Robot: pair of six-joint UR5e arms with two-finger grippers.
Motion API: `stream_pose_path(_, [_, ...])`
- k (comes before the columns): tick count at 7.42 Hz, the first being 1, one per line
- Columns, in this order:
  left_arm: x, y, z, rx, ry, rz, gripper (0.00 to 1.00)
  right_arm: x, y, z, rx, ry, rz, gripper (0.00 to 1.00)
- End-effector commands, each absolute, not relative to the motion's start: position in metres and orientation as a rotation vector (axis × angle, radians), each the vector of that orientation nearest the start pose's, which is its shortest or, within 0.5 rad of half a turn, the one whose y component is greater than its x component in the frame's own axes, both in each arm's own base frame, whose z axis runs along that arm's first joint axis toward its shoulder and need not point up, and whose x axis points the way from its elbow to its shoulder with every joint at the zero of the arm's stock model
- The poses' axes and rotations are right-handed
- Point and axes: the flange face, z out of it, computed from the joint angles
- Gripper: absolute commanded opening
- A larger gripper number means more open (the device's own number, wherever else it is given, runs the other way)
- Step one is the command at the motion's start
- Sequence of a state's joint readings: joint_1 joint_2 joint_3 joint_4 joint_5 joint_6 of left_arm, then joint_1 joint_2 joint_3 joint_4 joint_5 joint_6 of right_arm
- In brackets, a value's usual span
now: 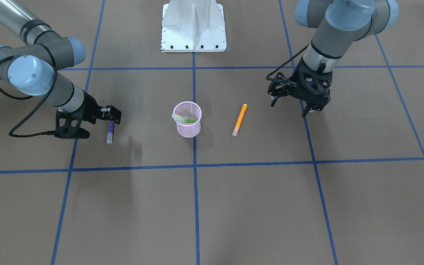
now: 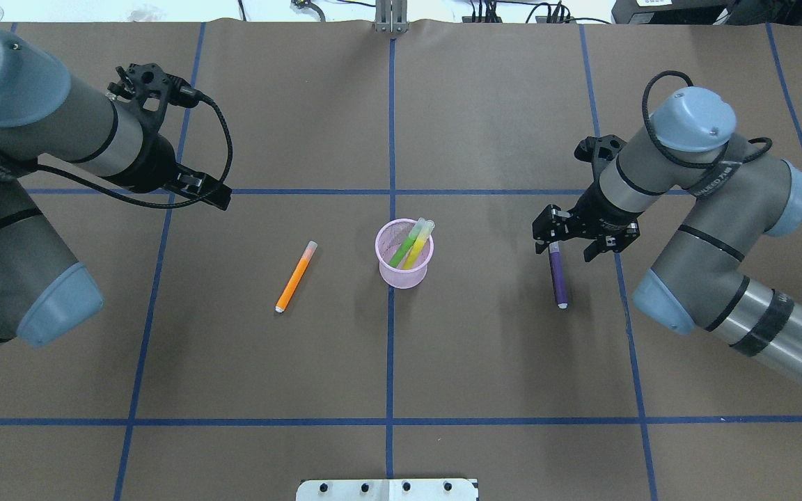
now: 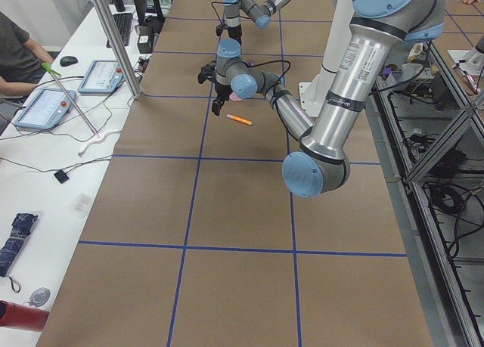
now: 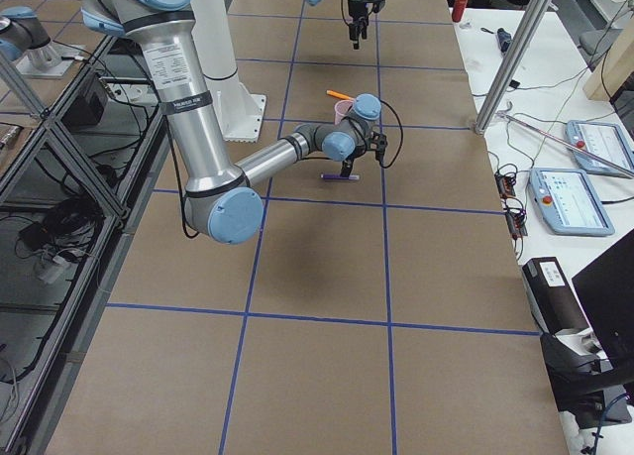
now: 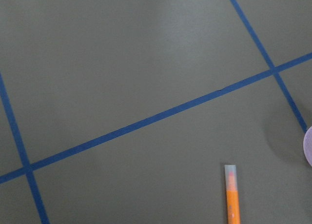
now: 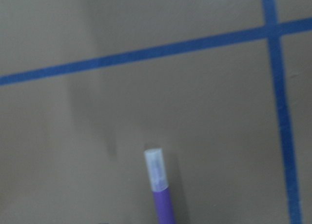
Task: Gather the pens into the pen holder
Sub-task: 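Grasp the purple marker with the right gripper while the left gripper withdraws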
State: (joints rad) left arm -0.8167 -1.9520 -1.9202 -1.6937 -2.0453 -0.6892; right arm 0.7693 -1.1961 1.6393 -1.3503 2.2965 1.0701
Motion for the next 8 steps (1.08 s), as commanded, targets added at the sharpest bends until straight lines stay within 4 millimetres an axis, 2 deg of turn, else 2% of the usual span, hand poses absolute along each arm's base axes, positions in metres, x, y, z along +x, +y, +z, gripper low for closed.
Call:
stream_pose_path(1, [0.325, -0.483, 0.286, 0.323, 0.888, 0.250, 0.99, -0.417, -0.503, 0.381, -0.213, -0.834, -0.106, 0.78])
stream_pose_path(3, [0.321, -0.483, 0.284, 0.327, 0.888, 0.243, 0.99, -0.419, -0.511, 0.405, -0.242, -0.792, -0.115, 0.74])
stream_pose_path(5, [0.316, -0.478, 0.284, 0.329, 0.891, 0.243, 0.99, -0.433, -0.521, 0.391, -0.239, -0.795, -0.112, 0.74])
stream_pose_path(6, [0.316, -0.478, 0.285, 0.329, 0.889, 0.242, 0.99, -0.441, -0.517, 0.386, -0.240, -0.798, -0.124, 0.74])
stream_pose_path(8, [0.314, -0.477, 0.294, 0.318, 0.879, 0.240, 0.99, -0.446, -0.514, 0.397, -0.252, -0.781, -0.129, 0.73])
